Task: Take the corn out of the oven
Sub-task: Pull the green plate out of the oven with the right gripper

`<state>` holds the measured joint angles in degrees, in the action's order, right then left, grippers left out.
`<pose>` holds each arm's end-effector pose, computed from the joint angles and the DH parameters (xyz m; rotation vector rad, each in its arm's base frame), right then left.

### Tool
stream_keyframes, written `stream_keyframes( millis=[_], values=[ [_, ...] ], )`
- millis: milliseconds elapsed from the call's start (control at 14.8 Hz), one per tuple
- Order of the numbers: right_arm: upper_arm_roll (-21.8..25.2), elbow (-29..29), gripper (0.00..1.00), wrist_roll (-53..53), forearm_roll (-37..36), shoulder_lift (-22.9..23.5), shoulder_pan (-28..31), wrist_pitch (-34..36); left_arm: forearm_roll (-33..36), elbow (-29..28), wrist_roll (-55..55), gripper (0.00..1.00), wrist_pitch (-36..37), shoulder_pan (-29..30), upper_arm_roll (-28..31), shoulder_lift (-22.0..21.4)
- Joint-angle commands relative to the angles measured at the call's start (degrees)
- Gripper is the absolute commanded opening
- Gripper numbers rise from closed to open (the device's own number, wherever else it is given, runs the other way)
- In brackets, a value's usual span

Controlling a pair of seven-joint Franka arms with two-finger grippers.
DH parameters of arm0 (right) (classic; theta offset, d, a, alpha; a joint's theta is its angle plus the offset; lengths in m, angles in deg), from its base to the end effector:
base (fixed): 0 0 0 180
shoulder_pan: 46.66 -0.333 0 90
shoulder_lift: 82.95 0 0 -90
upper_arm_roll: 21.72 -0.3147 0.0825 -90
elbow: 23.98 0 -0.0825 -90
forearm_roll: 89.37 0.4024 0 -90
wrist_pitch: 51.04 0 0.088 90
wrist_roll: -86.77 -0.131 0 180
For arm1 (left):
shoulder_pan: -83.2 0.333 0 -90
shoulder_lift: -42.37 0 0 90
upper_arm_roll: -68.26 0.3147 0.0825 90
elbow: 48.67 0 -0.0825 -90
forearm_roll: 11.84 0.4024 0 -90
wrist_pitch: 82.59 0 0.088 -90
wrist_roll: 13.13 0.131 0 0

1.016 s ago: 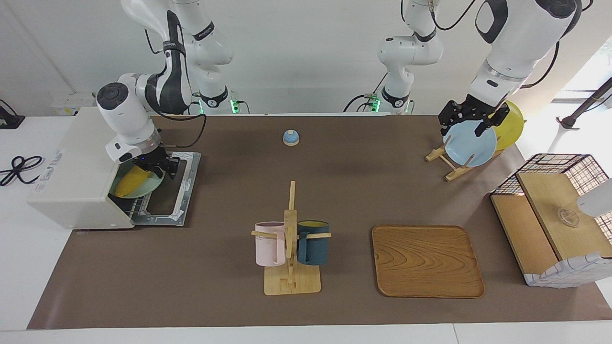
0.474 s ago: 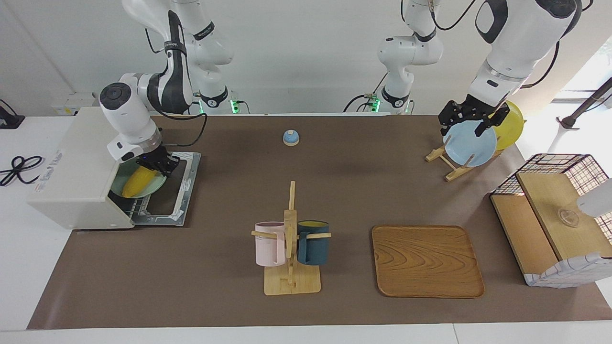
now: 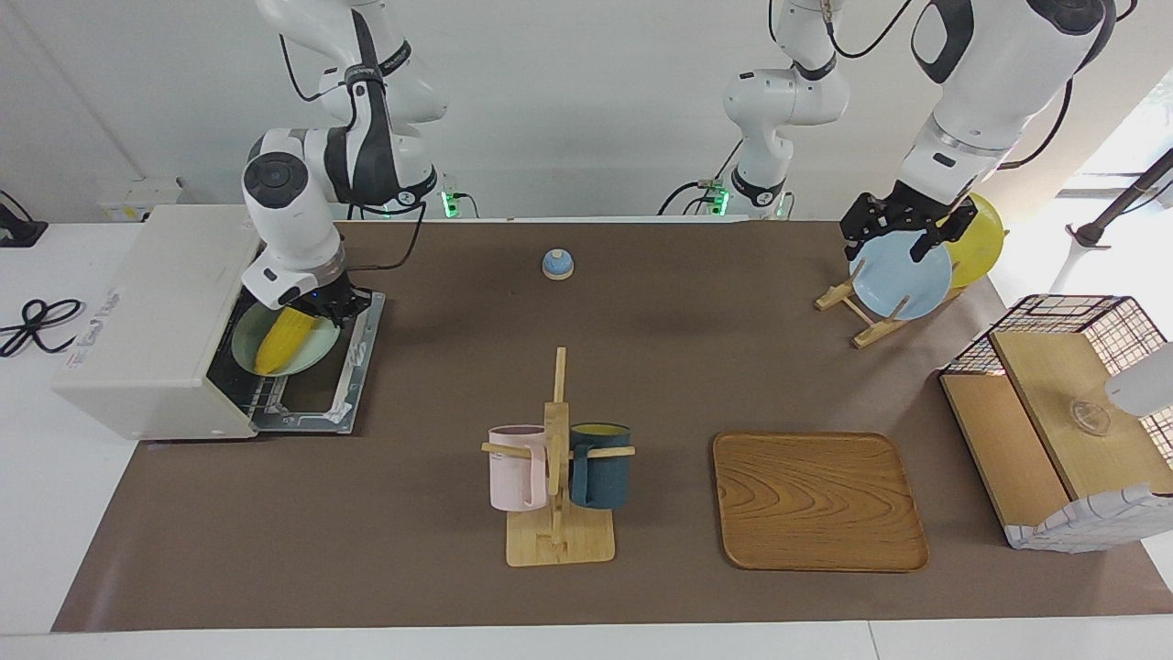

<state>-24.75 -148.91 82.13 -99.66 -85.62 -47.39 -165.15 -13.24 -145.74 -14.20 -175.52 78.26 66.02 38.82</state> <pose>0.5212 0.0193 0.3652 2.9628 0.1032 -0.1932 0.5514 -0.0731 0.5779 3.1160 -0.1640 -0.0186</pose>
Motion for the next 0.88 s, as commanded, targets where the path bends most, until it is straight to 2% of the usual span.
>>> stream_keyframes(
  millis=[0, 135, 339, 474, 542, 745, 813],
  values=[
    [-0.1, 5.3, 0.00, -4.1, -1.8, 2.7, -4.3, 5.1, -0.3, -0.7, 0.0, 1.00, -0.6, 0.3, -0.1, -0.8],
    [-0.2, 10.2, 0.00, -7.3, -1.8, 5.7, -7.3, 8.8, -0.3, -0.7, -0.1, 1.00, -0.6, 0.0, -0.1, -0.8],
    [-0.2, 13.6, 0.00, -14.7, -2.1, 7.9, -13.4, 9.7, -0.3, -0.7, 0.0, 1.00, -0.6, 0.0, -0.1, -0.8],
    [-0.2, 17.9, 0.00, -20.5, -1.2, 10.9, -17.7, 11.8, -0.3, -0.7, 0.2, 1.00, -0.7, 0.1, -0.1, -0.8],
    [-0.3, 22.0, 0.00, -23.8, -1.0, 13.8, -19.6, 13.5, -0.3, -0.7, 0.4, 1.00, -0.9, 0.2, -0.1, -0.8],
    [-0.6, 40.9, 0.00, -36.3, -1.0, 28.0, -28.0, 21.3, -0.3, -0.7, 0.7, 1.00, -1.4, 0.5, -0.1, -0.8],
    [-0.7, 43.6, 0.00, -39.5, -0.5, 30.6, -29.3, 21.2, -0.3, -0.7, 0.7, 1.00, -1.5, 0.4, -0.1, -0.8]
  ],
)
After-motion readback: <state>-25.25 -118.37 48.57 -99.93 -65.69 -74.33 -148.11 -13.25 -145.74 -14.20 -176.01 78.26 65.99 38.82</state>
